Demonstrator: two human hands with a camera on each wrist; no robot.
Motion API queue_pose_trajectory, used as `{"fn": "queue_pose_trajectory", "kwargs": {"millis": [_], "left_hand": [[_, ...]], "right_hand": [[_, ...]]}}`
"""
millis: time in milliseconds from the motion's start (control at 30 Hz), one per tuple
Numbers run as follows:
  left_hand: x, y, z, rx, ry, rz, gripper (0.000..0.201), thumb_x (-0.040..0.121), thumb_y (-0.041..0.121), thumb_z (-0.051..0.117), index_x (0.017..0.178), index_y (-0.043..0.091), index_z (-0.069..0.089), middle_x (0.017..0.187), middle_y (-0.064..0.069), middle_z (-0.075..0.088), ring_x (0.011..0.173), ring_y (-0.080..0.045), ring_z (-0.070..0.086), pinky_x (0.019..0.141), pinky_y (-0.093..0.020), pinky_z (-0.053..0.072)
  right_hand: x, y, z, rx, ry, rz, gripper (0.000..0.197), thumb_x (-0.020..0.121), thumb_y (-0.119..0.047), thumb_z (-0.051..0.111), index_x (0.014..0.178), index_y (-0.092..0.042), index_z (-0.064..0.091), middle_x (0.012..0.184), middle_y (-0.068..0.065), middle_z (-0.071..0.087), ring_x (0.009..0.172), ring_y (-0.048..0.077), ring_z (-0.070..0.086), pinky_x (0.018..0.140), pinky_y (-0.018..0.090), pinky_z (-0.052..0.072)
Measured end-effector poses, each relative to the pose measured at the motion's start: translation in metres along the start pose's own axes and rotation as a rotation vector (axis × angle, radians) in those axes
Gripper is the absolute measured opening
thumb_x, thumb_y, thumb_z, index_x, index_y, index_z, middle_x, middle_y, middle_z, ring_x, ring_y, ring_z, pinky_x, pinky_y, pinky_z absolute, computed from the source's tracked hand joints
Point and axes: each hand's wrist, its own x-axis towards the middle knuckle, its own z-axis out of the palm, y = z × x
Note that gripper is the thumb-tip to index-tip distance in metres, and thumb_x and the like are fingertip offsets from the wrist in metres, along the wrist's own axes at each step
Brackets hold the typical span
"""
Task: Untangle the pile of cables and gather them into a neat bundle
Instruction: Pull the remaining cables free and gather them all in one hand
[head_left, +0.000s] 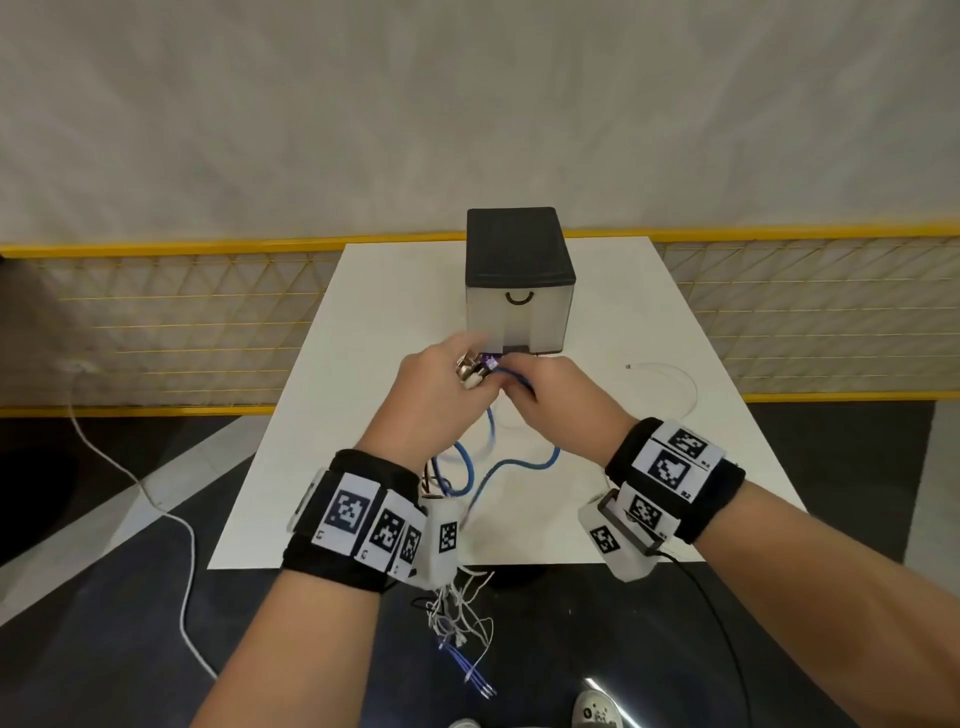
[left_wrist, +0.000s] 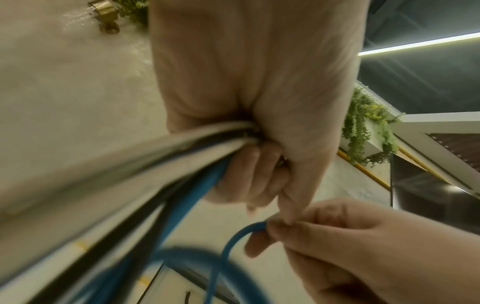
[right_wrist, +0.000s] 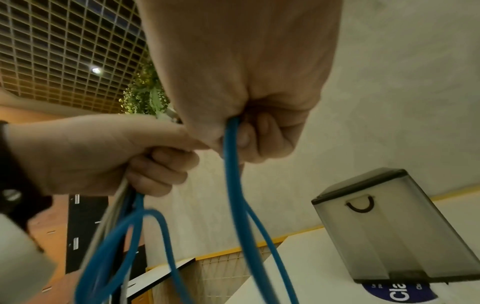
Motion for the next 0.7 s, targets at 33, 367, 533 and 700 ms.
{"fn": "queue_pose_trajectory", "kwargs": {"millis": [33,367,533,700], "left_hand": [[0.001,-0.003,0.001,0.013,-0.017,-0.041,0.029,0.087,0.037,0.070,0.113,0.024,0.069,0.096,0.006,0.071,0.091,-0.013,0.063,0.069,-0.016,0.043],[-0.008,-0.014,-0.020,-0.109,-0.056,-0.017,0.023,0.083,0.035,0.075,0.105,0.034,0.069,0.089,0.021,0.064,0.072,0.009,0.058,0.062,-0.004,0.041],[-0.013,-0.009,-0.005,-0.062,-0.102,-0.006,0.008,0.086,0.028,0.071,0.085,0.021,0.071,0.072,0.006,0.065,0.063,-0.004,0.053,0.058,-0.015,0.040],[-0.011,-0.020,-0.027,-0.203,0.219,-0.047,0.009,0.086,0.023,0.071,0.082,0.015,0.069,0.073,-0.004,0.064,0.067,-0.013,0.053,0.063,-0.026,0.044]], "right_hand": [[-0.003,-0.001,-0.003,0.023,0.023,-0.002,0.021,0.097,-0.020,0.048,0.105,-0.011,0.065,0.087,0.009,0.070,0.078,0.027,0.062,0.070,0.039,0.049],[-0.036,0.007,-0.002,0.286,-0.111,0.104,0.012,0.098,-0.029,0.048,0.093,-0.019,0.052,0.066,0.012,0.053,0.054,0.024,0.054,0.059,0.035,0.049],[-0.023,-0.011,-0.007,0.393,-0.011,0.065,0.012,0.099,-0.023,0.047,0.094,-0.014,0.053,0.064,0.001,0.052,0.056,0.014,0.053,0.059,0.023,0.045],[-0.039,0.012,0.002,0.286,-0.212,0.181,0.016,0.101,-0.013,0.039,0.091,-0.012,0.052,0.090,0.003,0.062,0.085,0.016,0.062,0.076,0.026,0.046]]}}
